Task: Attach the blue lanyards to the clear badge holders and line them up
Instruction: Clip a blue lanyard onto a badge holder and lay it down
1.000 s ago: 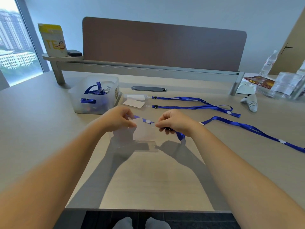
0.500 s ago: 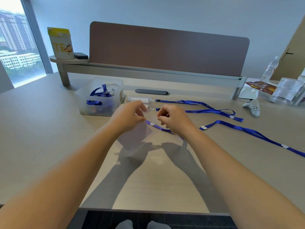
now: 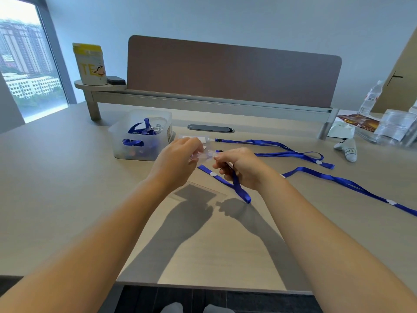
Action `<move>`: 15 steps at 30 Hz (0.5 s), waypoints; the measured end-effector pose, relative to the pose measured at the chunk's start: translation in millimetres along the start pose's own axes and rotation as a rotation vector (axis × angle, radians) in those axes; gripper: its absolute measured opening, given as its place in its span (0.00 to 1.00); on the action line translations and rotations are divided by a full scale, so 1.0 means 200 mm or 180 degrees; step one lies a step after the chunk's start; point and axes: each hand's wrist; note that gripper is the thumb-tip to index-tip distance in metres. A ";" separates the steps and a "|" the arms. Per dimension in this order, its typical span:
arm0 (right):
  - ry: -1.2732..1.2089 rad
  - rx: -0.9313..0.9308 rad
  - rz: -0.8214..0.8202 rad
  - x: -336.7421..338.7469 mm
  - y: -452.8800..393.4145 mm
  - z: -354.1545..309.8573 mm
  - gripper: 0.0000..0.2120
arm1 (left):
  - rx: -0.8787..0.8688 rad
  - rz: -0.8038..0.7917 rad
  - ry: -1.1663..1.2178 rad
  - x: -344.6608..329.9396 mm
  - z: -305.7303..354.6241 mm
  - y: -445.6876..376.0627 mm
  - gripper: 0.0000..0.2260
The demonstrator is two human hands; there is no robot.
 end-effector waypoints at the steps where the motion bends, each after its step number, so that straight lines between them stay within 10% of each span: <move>1: -0.0091 0.0057 0.0025 -0.01 0.00 0.00 0.07 | 0.0032 -0.0106 0.0058 0.00 0.00 0.00 0.10; 15: 0.0647 0.0459 0.0145 -0.07 -0.01 -0.04 0.09 | -0.0307 -0.0039 -0.0545 0.06 0.01 -0.01 0.11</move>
Point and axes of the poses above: each hand's wrist, its own y-axis away from the middle knuckle, its own x-axis out of the back of the hand, z = x × y, and after that the axes turned 9 degrees about -z, right-handed
